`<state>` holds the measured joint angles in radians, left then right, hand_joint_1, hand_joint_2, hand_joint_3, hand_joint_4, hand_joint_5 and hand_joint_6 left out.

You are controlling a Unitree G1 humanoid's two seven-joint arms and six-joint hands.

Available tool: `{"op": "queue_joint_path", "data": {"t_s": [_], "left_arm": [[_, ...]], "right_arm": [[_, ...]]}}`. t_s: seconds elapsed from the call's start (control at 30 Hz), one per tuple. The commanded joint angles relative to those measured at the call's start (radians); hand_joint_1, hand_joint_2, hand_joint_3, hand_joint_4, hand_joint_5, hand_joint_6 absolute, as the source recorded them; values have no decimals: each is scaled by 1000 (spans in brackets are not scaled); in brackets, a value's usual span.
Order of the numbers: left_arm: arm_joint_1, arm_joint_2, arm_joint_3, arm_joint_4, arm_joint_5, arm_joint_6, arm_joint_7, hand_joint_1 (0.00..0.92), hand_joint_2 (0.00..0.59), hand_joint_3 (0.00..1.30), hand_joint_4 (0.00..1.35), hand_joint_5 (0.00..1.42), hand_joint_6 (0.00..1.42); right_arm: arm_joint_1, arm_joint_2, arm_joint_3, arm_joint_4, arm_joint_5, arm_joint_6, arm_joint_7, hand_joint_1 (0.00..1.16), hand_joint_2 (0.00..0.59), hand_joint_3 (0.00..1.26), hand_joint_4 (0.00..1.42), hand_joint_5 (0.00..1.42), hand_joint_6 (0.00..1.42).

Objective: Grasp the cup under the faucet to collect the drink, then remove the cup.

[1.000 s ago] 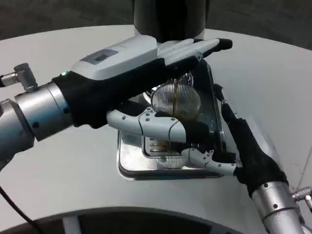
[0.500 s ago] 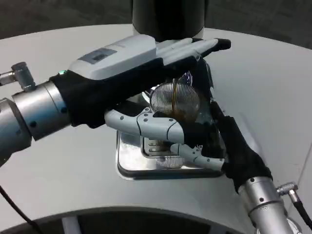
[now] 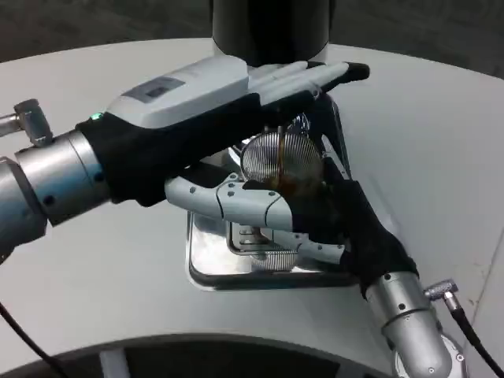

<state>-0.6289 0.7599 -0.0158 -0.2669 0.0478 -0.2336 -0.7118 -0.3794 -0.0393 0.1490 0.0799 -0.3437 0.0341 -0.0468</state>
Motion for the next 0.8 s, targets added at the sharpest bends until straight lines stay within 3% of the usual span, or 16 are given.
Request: {"op": "queue_joint_path", "data": {"t_s": [0.03,0.63,0.8], "left_arm": [[32,22,-8,8,9,-2,-27,0,98,0,0,0,0],[51,18,24,7,-12,6,-11,0,100,0,0,0,0],[104,-61,120,3,-58,-47,107,0,128,0,0,0,0]], "right_arm": [[-20,8,2,51,16,-26,-17,783,164,0,0,0,0],[-82,41,22,176,6,-62,-101,809,161,0,0,0,0],[-90,51,21,199,17,-78,-116,814,166,0,0,0,0]]}}
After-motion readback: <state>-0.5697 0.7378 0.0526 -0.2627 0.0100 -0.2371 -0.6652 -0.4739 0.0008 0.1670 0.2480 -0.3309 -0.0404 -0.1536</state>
